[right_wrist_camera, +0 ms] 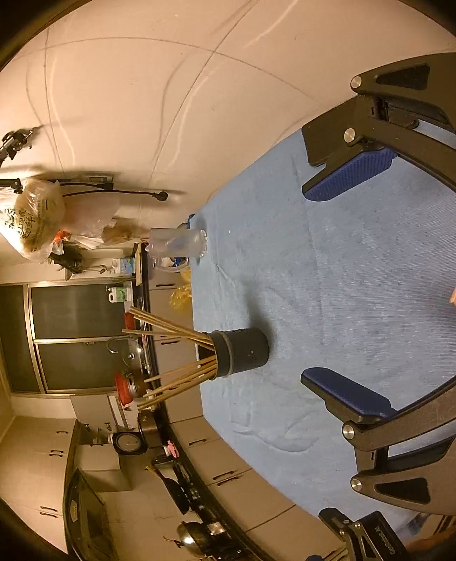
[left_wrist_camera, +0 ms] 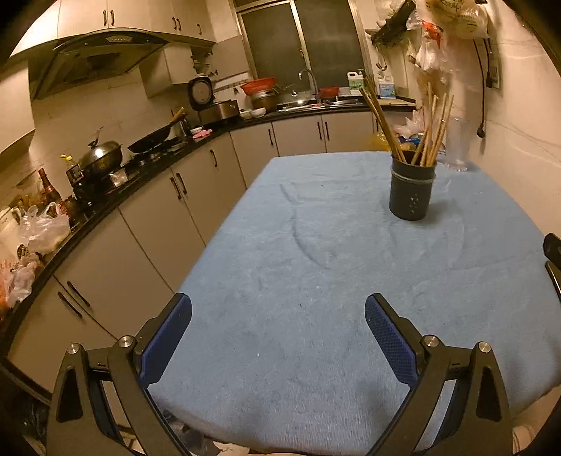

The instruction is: Organize utensils

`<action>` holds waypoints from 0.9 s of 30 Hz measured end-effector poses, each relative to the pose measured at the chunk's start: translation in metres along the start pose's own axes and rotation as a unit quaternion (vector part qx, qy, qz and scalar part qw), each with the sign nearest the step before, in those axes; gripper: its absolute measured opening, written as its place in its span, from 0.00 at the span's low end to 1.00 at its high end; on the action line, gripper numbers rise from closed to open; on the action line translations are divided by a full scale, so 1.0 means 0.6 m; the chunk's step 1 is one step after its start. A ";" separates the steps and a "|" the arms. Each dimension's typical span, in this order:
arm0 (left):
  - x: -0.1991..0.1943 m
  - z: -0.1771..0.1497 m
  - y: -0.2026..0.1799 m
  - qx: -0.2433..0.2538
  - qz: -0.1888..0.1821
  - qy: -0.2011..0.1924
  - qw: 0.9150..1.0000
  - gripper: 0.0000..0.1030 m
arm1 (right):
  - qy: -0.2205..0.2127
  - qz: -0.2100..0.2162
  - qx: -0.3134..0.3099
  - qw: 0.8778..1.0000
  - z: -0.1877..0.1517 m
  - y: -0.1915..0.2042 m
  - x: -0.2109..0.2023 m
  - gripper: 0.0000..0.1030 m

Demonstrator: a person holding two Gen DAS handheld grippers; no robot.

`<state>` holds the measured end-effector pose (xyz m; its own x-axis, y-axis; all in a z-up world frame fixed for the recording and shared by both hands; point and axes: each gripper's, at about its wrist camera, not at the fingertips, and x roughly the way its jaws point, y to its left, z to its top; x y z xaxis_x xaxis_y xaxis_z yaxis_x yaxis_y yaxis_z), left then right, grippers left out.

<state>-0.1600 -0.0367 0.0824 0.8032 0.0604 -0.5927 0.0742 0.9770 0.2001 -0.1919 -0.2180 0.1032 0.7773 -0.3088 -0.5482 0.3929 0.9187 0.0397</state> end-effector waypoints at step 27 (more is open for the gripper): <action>0.013 -0.013 -0.011 0.002 -0.020 0.019 1.000 0.96 | 0.036 0.002 -0.019 0.999 -0.016 0.024 0.024 0.95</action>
<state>-0.1587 -0.0413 0.0704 0.7770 0.0285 -0.6288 0.1086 0.9779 0.1785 -0.1796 -0.2068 0.0878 0.7407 -0.2870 -0.6075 0.3697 0.9291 0.0119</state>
